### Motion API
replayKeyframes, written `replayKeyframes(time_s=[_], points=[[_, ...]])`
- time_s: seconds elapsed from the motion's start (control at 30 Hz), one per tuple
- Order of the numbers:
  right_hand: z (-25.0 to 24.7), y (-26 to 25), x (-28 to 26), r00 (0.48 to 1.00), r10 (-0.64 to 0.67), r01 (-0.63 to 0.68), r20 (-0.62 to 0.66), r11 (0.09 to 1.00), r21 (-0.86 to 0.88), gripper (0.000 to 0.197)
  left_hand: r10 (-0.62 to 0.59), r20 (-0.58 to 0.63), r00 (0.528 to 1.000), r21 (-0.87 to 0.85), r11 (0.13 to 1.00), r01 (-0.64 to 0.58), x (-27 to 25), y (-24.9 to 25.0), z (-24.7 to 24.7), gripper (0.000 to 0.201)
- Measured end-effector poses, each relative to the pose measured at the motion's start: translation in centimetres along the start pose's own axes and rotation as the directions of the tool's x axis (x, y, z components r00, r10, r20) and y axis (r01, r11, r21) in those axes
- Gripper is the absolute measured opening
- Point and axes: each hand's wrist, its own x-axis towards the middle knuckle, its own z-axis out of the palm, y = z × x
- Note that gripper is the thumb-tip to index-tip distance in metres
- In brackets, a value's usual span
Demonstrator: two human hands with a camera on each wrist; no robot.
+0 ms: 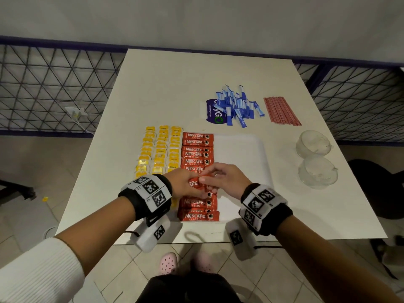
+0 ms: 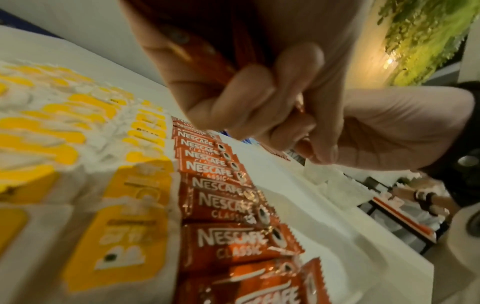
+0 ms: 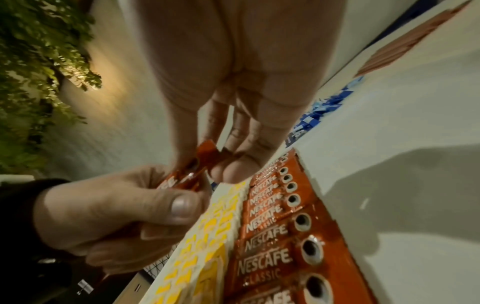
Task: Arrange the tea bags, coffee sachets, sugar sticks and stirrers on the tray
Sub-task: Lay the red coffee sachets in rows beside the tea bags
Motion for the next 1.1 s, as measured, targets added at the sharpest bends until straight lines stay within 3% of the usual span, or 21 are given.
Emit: replayKeyframes(time_s=[0.27, 0.43, 0.5, 0.67, 1.1], points=[[-2.3, 0.8, 0.6, 0.997, 0.076, -0.076, -0.008, 0.995, 0.068, 0.006, -0.134, -0.064, 0.989, -0.383, 0.918, 0.099, -1.1, -2.1, -1.1, 0.013], [-2.5, 1.6, 0.4, 0.989, 0.130, -0.136, 0.077, 0.988, 0.075, 0.009, -0.187, -0.179, 0.966, -0.421, 0.902, 0.096, -1.8, -3.6, -0.8, 0.018], [-2.3, 2.1, 0.2, 0.983, 0.149, -0.154, 0.104, 0.987, 0.044, 0.011, -0.200, -0.216, 0.956, -0.374, 0.921, 0.109, -2.0, -3.9, -0.3, 0.018], [-1.6, 4.0, 0.2, 0.984, 0.164, -0.155, 0.072, 0.981, -0.115, 0.009, -0.169, -0.232, 0.958, -0.057, 0.985, 0.160, -2.0, -3.7, 0.8, 0.015], [-0.1, 6.5, -0.7, 0.983, 0.172, -0.181, -0.062, 0.968, -0.171, 0.016, -0.177, -0.237, 0.955, 0.276, 0.931, 0.241, -1.7, -3.1, 2.2, 0.030]])
